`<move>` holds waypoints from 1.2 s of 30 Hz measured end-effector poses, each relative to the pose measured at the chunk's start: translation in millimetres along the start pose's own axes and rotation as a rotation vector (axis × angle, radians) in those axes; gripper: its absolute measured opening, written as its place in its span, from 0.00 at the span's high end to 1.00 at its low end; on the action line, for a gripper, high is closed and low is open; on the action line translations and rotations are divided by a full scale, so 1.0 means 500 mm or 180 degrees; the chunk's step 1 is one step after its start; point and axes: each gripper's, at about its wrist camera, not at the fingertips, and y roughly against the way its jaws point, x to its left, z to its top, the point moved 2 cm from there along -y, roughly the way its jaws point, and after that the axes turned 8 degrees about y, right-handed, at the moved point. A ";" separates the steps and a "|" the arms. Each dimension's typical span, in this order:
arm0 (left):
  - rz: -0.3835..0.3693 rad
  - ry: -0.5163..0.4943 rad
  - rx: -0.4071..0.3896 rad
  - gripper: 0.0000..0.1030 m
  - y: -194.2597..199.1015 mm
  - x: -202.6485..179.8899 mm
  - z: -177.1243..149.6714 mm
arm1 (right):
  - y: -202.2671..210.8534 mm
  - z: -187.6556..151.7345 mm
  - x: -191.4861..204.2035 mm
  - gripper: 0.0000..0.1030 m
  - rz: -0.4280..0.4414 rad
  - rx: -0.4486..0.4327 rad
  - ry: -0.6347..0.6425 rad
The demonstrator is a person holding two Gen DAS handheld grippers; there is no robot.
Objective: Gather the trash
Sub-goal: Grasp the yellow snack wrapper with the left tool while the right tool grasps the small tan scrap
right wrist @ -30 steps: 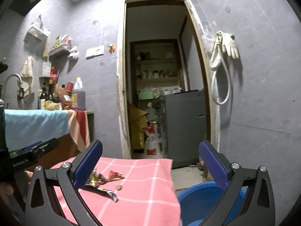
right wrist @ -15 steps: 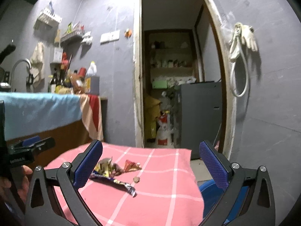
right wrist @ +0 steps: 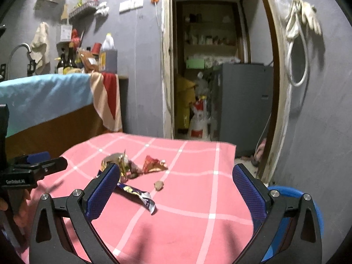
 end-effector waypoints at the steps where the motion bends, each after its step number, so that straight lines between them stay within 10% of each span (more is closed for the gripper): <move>1: -0.0008 0.0009 0.0029 0.03 -0.008 0.000 0.003 | -0.010 -0.001 -0.003 0.05 0.0025 0.0056 -0.0014; 14: -0.0139 -0.0200 0.0568 0.33 -0.128 -0.038 0.014 | -0.160 -0.022 -0.001 0.50 0.0388 0.0875 0.0087; 26: -0.0207 -0.0149 0.0813 0.56 -0.182 -0.037 0.030 | -0.245 -0.048 0.016 0.53 0.0779 0.1295 -0.0074; 36: -0.0127 -0.0117 0.0850 0.73 -0.189 -0.039 0.035 | -0.266 -0.051 0.022 0.83 0.0790 0.1448 -0.0059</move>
